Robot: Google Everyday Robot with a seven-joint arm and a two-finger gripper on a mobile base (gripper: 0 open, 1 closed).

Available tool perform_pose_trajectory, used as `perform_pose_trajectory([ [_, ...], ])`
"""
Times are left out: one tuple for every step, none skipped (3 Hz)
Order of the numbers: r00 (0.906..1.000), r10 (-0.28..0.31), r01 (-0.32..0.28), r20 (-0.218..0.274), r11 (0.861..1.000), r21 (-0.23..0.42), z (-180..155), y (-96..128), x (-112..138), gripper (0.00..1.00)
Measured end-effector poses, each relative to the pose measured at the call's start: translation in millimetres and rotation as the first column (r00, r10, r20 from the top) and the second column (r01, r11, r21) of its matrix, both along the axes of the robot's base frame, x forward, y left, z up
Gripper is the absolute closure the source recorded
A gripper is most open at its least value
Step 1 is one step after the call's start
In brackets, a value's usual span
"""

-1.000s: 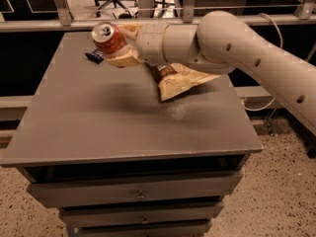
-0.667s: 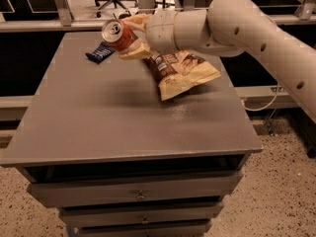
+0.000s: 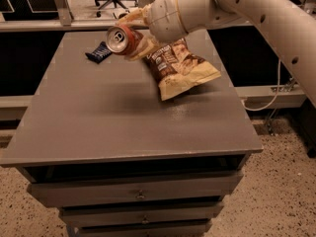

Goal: Knock coke can over

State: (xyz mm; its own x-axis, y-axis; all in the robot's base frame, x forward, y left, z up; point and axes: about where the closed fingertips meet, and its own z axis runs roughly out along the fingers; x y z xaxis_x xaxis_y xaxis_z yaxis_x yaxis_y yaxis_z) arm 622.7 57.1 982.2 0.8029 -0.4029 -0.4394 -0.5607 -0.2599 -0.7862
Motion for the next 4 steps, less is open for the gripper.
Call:
perform_pose_trajectory([
  [0.9811, 0.193, -0.191, -0.010, 0.963, -0.192, -19.0, 5.1, -46.1, 1.00],
  [0.9631, 0.267, -0.263, -0.029, 0.910, -0.320, -37.4, 7.1, -71.5, 1.00],
  [0.9577, 0.287, -0.266, -0.013, 0.866, -0.423, -50.0, 10.3, -80.2, 1.00],
  [0.9684, 0.245, -0.182, 0.048, 0.827, -0.532, -69.9, 16.4, -72.9, 1.00],
])
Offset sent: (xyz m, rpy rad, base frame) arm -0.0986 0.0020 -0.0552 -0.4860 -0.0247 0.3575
